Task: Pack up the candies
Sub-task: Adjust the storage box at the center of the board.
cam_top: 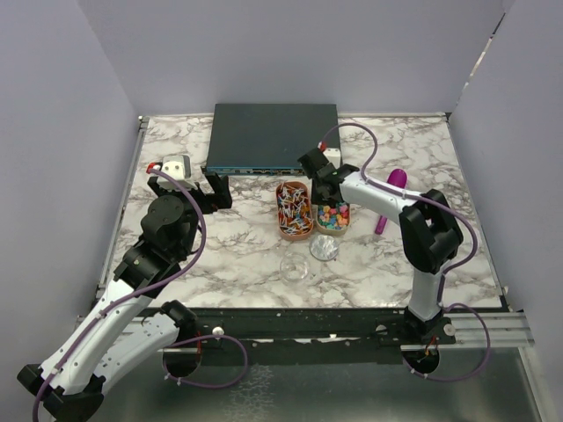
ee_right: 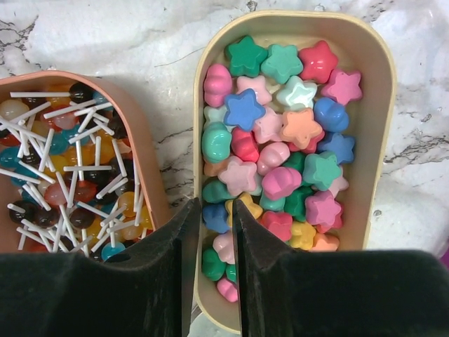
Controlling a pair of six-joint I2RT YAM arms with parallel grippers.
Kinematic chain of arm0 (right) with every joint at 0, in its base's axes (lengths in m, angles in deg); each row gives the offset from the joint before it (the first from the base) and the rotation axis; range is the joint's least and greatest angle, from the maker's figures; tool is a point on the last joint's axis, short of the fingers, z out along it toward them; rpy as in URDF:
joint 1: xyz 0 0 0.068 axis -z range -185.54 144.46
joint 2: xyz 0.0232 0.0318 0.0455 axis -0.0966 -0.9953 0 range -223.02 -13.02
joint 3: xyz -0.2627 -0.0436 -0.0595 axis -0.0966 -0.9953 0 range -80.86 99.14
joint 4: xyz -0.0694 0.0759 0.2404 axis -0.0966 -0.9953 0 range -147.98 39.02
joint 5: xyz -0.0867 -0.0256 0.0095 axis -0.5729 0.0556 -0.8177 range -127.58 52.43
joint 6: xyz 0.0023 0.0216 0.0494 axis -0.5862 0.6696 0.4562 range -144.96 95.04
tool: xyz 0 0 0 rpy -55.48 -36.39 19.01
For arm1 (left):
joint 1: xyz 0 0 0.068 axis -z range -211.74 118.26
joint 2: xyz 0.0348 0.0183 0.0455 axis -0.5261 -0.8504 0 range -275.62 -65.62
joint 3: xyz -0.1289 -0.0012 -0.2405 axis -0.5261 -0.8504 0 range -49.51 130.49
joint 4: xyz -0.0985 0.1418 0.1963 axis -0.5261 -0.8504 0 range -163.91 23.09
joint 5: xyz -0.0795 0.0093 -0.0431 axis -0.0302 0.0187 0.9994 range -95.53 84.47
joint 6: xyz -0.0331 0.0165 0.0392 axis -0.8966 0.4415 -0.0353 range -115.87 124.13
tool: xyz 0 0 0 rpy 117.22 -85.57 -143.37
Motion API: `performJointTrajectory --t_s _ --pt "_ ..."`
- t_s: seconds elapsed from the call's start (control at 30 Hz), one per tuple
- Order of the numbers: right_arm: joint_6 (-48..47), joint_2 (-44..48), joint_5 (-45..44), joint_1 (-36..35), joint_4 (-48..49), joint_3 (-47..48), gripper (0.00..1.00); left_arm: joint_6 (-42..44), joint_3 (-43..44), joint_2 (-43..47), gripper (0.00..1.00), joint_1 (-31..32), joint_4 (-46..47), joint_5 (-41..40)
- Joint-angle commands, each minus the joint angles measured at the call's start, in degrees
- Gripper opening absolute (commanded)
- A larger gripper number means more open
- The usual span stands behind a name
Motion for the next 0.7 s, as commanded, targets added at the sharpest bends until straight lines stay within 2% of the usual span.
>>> performJointTrajectory --t_s 0.0,0.43,0.53,0.67 --pt "1.2 -1.6 2.0 0.1 1.1 1.9 0.29 -0.1 0.8 0.1 0.99 0.4 -1.0 0.6" --pt "1.7 -3.5 3.9 0.1 2.0 1.8 0.28 0.0 0.8 0.4 0.99 0.4 -1.0 0.4" --pt "1.9 -3.3 3.5 0.1 1.9 1.5 0.24 0.0 0.8 0.4 0.99 0.4 -1.0 0.5" --pt "1.6 -3.0 3.3 0.1 1.9 1.2 0.12 0.0 0.8 0.3 0.99 0.4 -1.0 0.6"
